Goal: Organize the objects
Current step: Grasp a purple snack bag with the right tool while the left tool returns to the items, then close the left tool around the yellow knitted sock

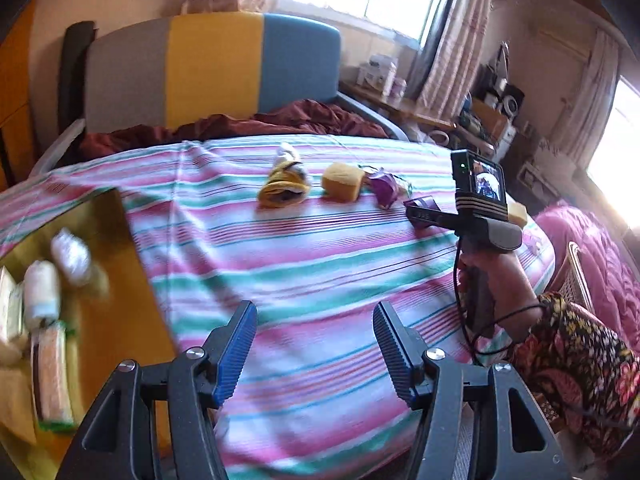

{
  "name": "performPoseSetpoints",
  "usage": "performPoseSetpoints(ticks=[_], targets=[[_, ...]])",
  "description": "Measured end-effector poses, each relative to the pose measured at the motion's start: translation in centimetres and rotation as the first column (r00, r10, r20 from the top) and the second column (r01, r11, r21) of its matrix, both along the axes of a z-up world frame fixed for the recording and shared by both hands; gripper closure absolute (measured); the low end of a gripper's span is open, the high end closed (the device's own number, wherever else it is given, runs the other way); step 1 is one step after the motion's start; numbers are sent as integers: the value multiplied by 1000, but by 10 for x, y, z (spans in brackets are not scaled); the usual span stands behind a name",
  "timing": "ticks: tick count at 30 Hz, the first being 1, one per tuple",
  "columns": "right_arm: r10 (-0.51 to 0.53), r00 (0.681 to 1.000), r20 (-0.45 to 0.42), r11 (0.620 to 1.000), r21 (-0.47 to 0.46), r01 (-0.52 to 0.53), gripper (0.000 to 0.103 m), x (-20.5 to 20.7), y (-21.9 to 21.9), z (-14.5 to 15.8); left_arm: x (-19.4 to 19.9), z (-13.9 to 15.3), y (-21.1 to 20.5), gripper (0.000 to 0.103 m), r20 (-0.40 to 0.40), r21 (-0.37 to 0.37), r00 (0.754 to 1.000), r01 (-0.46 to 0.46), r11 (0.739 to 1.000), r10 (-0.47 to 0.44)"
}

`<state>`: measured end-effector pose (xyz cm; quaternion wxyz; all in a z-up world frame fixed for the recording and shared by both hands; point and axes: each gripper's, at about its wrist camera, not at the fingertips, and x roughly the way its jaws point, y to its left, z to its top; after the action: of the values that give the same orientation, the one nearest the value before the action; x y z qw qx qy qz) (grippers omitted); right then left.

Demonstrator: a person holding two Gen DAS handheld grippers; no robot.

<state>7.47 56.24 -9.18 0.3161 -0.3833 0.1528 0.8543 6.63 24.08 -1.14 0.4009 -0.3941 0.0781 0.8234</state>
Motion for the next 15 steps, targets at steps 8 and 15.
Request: performPoseSetpoints(ticks=[8,15], targets=[[-1,1000,-5,1000,11,1,54,1,-1,0,-41,-2,60,39,31,-74,999,12,997,-10],[-3,1000,-16,1000,9,3,54,3,-1,-1,-90,-15,112,32,-71,-176,997,-37,984,25]])
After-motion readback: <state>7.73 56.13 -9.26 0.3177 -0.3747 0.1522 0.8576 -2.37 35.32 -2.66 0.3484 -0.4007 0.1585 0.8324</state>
